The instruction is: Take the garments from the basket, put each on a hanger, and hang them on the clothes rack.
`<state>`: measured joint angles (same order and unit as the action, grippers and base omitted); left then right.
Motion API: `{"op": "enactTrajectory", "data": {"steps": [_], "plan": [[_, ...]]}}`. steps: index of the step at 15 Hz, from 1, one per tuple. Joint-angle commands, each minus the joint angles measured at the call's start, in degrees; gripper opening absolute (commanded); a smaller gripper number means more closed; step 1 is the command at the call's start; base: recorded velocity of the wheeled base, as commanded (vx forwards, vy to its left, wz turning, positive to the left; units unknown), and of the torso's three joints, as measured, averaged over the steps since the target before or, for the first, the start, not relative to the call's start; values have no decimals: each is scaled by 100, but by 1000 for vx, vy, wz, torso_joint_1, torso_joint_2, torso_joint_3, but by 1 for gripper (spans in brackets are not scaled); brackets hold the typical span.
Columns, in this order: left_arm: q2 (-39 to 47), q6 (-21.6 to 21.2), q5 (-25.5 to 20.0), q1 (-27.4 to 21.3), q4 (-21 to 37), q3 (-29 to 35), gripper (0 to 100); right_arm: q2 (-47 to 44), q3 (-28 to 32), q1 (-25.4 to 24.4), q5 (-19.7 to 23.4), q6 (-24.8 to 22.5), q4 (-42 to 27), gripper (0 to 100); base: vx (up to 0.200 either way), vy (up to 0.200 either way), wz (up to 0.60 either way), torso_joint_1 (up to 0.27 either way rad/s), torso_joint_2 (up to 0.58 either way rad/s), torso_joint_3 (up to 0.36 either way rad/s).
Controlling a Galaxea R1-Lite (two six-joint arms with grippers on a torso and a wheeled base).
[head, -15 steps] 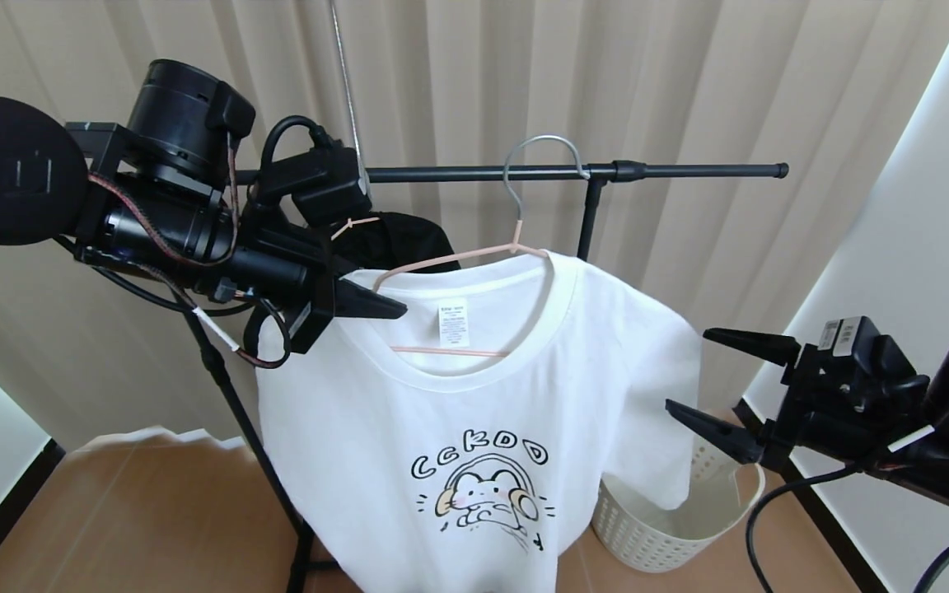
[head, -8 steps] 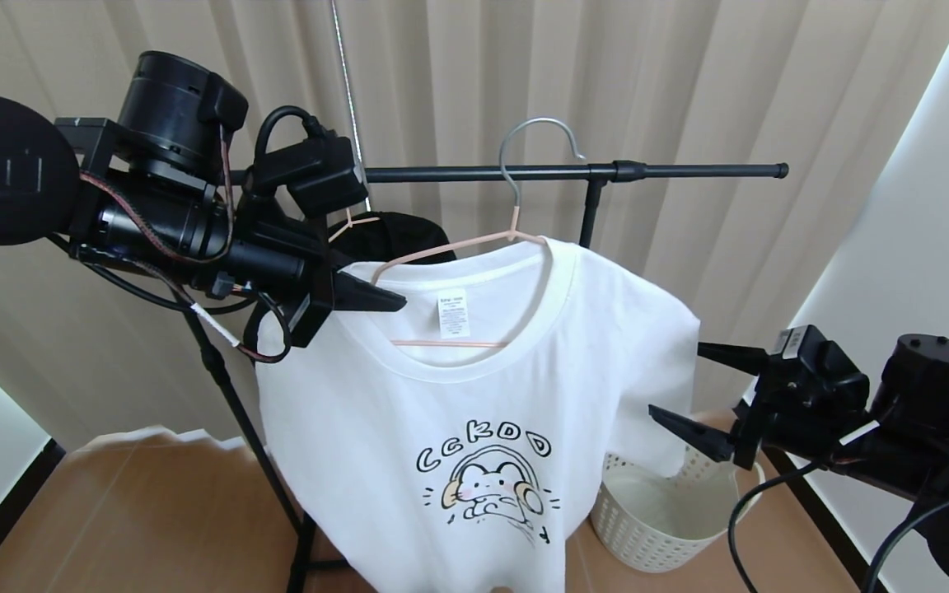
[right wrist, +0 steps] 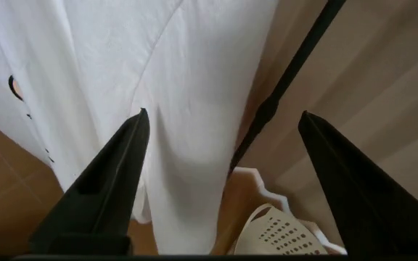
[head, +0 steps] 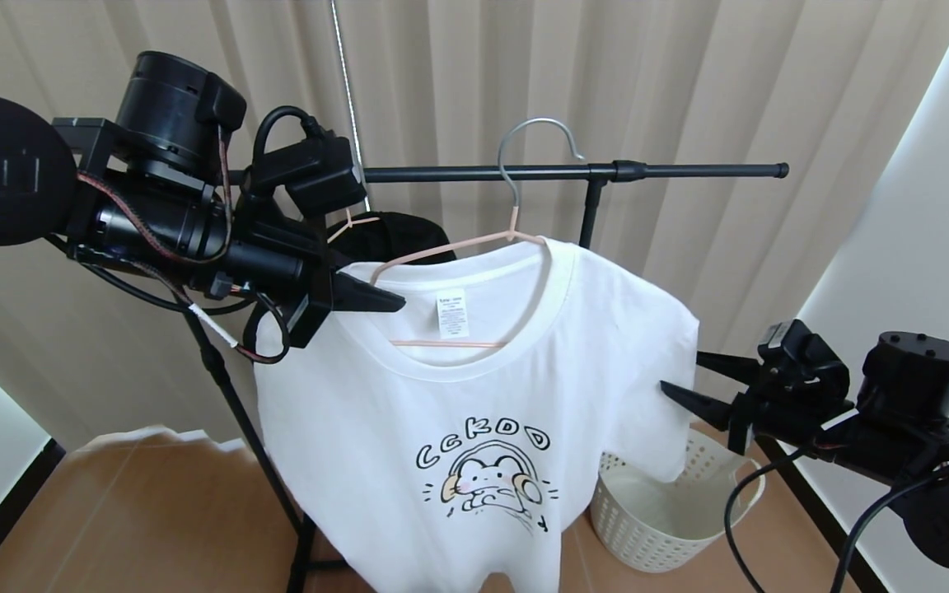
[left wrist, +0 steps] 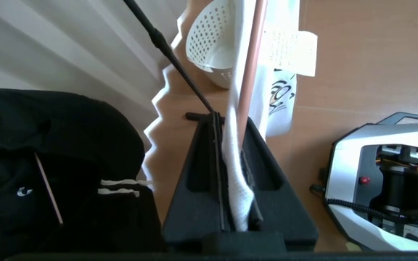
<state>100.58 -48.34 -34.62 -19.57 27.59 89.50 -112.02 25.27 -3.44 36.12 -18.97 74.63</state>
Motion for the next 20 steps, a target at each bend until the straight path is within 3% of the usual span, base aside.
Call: {"op": "enactTrajectory", "data": {"steps": [1,9,20], "plan": [[-39,0,-1,23,1,-12,0,-39,39,71,0,7,-1,0,0,0,0,0,0,0],[-267,-9,-1,181,-34,-284,0,-57,400,616,0,271,-54,0,0,0,0,0,0,0],[-417,-18,-62,383,-148,-522,0,-189,839,994,0,596,-300,0,0,0,0,0,0,0]]}}
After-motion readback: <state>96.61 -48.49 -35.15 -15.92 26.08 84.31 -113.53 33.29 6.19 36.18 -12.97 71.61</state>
